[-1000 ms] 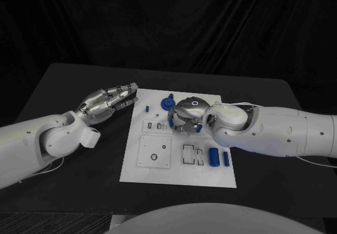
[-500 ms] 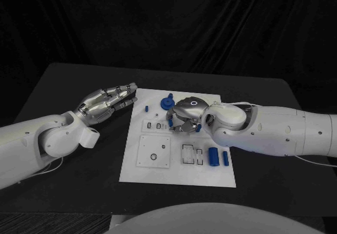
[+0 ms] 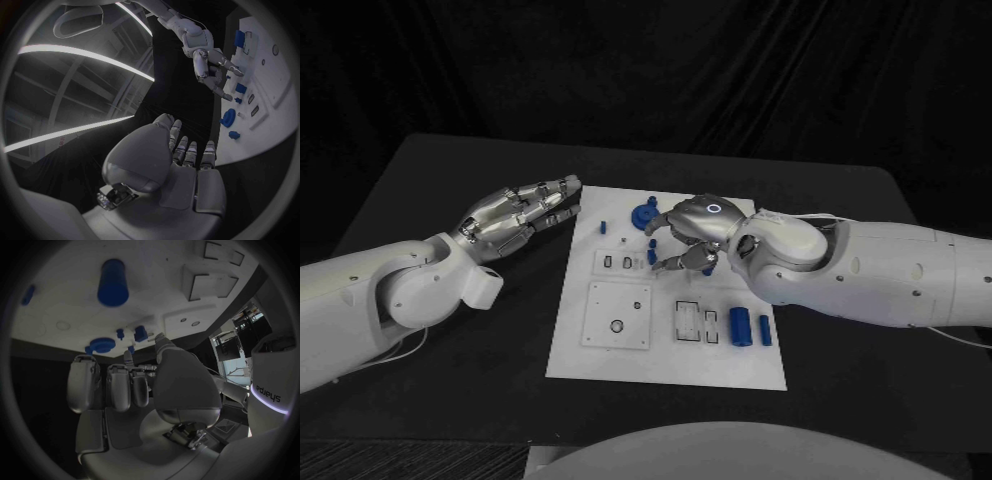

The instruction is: Assemble the parts on the task board

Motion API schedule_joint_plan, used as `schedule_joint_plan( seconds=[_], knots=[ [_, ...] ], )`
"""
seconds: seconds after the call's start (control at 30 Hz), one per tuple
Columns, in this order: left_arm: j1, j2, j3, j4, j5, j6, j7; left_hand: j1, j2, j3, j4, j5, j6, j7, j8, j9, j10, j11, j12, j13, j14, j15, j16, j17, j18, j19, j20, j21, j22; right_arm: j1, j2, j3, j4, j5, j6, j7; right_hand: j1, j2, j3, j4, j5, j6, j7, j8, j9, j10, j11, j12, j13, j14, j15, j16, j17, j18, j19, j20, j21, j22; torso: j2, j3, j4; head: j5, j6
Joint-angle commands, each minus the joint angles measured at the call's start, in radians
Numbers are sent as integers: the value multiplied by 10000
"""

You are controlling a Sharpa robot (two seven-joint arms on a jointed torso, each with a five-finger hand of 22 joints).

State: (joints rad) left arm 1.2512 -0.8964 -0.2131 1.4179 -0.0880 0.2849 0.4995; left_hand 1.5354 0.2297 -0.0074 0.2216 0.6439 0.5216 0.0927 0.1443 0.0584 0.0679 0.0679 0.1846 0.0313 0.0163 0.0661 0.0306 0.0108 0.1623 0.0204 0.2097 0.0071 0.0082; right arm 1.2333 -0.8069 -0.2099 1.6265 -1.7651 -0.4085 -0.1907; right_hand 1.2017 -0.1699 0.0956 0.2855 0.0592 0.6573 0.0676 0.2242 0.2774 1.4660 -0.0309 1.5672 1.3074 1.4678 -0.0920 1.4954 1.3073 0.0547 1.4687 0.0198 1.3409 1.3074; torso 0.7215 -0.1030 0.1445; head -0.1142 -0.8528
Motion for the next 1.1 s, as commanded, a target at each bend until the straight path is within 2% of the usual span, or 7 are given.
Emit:
schedule_joint_plan(
  seconds=[0.03, 0.33, 0.53, 0.67, 0.83, 0.9, 1.1],
  knots=[
    [18, -84, 11, 163, 6, -404, 158, 20, -148, 73, -85, -33, -119, -24, 8, -3, 34, 8, 73, 15, 40, 44, 69, 19, 199, 22, 44, 65, 20, 328, -316, 24, 365, -67, -1630, 436, -115, -157, -118, 104, -79, 9, 13, -38, -29, 1048, 69, 36, 2634, 835, 66, 21, 1672, -59, 209, 65, 65, 1992, 7, 4, -11, 17, 85],
    [294, -328, 15, 640, -1391, -1684, 544, 52, -738, 450, -187, -1102, -92, 37, 66, 15, 1383, 391, 2267, 358, 1484, 317, 1787, 447, 214, 851, 238, 513, 267, 1441, -1707, 23, 1463, 186, -2832, 990, -1242, -74, -873, 120, -89, 757, 18, 261, 31, 1048, 64, 36, 2634, 874, 54, 179, 1860, -135, 334, 39, 421, 2093, -17, 17, -6, -124, 352],
    [800, -253, 16, 828, -3755, -2890, 287, 203, -1271, 717, 574, -2763, 804, 70, 300, 95, 4172, 1057, 5646, 1725, 5339, 694, 6098, 2079, 162, 5722, 321, 3410, 1628, 1771, -2343, 22, 1547, 450, -3196, 1141, -1844, 483, -1069, 105, -79, 1276, -5, 651, 251, 1048, 52, 36, 2634, 895, 51, 269, 1964, -170, 393, 37, 603, 2140, -37, 113, -57, -193, 498],
    [1074, -116, 16, 850, -5551, -3434, -230, 469, -1584, 572, 397, -4014, 2407, 637, 888, 297, 6188, 472, 8061, 3169, 7274, 172, 9304, 3862, 170, 8081, -138, 5367, 2625, 1830, -2444, 21, 1404, 999, -3098, 1171, -2048, 1048, -1048, 83, -45, 1376, 45, 793, 368, 1048, 94, 36, 2634, 893, 89, 274, 1962, -166, 384, 68, 595, 2134, -175, 266, -162, -187, 326],
    [1396, 182, 17, 971, -7551, -3564, -1608, -1058, -1595, -347, 636, -5557, 3522, 498, 1268, 434, 13257, -4, 13353, 13190, 13906, -394, 14996, 13602, 28, 9533, -849, 8727, 4951, 1858, -2436, 21, 1191, 1609, -3033, 1254, -2016, 1473, -1041, 56, 253, 1539, 91, 941, 479, 1048, 138, 36, 2634, 894, 127, 285, 1968, -165, 381, 109, 606, 2134, -271, 434, -350, 19, 140],
    [1478, 311, 18, 1011, -7883, -3514, -2120, -1606, -1536, -642, 563, -5645, 3744, 438, 1394, 497, 15029, 60, 13862, 15395, 15545, -341, 15402, 15600, -430, 10745, -893, 11488, 8433, 1856, -2422, 20, 1131, 1701, -3006, 1256, -1950, 1576, -1047, 50, 456, 1580, 91, 974, 509, 1048, 140, 36, 2634, 892, 129, 282, 1961, -169, 388, 116, 629, 2139, -288, 485, -401, 53, 96],
    [1613, 1078, 18, 718, -8612, -3216, -3310, -2044, -1412, -868, 599, -5136, 4714, -165, 3294, 1986, 15029, -475, 13862, 15395, 15545, -836, 15402, 15600, -1162, 13844, -1151, 14854, 13727, 1712, -2483, 19, 966, 1836, -2923, 1227, -1787, 1822, -1129, 50, 1014, 1879, 93, 1108, 604, 1048, 144, 36, 2634, 888, 133, 278, 1944, -175, 398, 125, 674, 2148, -288, 667, -602, 60, -41]
  ],
)
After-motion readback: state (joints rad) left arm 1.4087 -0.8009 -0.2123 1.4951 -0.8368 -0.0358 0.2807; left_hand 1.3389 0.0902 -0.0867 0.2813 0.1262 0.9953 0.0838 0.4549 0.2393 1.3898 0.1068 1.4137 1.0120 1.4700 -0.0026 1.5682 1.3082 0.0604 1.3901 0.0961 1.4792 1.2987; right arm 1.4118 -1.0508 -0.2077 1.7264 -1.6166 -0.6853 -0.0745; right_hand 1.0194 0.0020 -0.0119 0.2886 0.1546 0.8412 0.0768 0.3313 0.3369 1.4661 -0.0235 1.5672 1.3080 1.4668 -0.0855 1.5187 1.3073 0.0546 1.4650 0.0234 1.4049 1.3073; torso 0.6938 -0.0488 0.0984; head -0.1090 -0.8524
